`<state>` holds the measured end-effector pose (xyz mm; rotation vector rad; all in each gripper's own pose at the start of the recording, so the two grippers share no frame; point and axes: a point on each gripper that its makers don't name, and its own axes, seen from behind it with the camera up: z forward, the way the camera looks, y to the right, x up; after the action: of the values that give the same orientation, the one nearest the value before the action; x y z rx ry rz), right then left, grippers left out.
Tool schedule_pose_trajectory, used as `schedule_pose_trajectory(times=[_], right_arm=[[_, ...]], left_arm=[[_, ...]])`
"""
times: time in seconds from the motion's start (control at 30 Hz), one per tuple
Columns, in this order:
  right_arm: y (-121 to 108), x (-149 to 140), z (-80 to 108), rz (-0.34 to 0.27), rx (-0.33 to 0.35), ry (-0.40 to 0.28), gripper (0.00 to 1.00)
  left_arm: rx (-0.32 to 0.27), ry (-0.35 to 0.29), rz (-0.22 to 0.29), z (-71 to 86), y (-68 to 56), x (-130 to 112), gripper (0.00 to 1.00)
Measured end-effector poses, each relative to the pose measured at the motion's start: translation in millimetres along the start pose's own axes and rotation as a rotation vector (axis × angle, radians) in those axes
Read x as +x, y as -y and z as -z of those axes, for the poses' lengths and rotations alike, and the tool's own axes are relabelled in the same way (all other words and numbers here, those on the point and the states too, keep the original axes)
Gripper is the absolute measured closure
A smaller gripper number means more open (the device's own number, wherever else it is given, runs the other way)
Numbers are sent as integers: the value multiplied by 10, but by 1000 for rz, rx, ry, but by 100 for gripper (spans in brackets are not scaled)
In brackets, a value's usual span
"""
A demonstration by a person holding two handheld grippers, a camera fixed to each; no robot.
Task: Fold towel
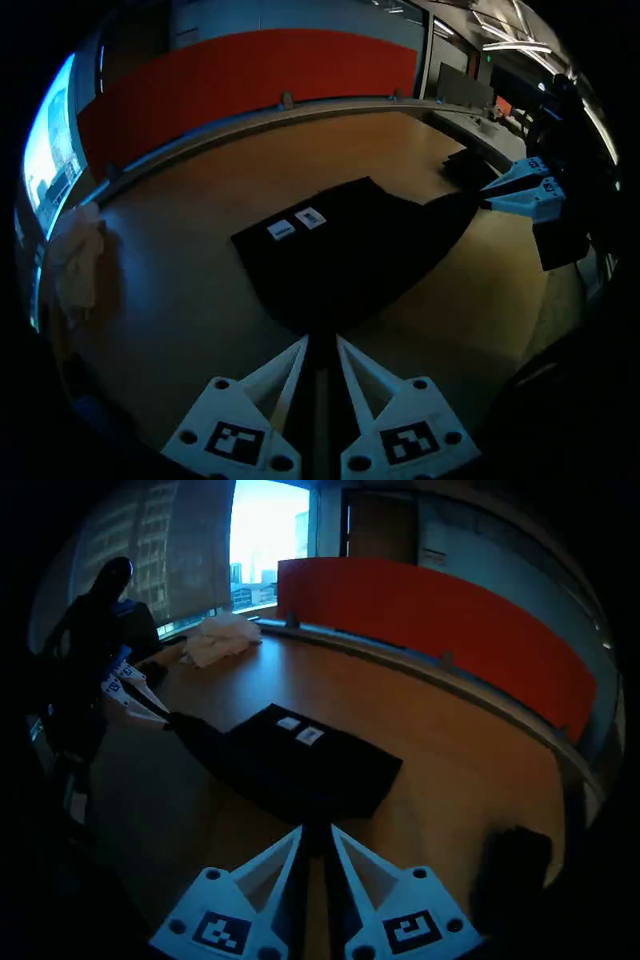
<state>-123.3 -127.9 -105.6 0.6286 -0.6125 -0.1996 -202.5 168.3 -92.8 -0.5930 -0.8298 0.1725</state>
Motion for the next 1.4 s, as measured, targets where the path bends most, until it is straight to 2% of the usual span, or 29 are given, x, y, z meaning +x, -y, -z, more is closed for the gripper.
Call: schedule_pose_trajectory(times=[0.3, 0.6, 0.77, 0.97, 1.4], right_arm=[[79, 99, 230, -3, 7, -19, 90], [149, 138, 402, -8, 12, -23, 90], [165, 166, 485, -9, 15, -24, 90], [192, 177, 510, -4, 20, -21, 90], [164, 182, 431, -6, 30, -1, 90]], left_arm=[[-7, 2, -4, 184, -57, 51, 92], [-7, 8, -32, 307, -98, 70, 92], [-12, 7, -24, 397, -144, 79, 92], [-15, 10, -10, 437, -167, 44, 92], [-6, 7, 2, 373, -136, 103, 92]])
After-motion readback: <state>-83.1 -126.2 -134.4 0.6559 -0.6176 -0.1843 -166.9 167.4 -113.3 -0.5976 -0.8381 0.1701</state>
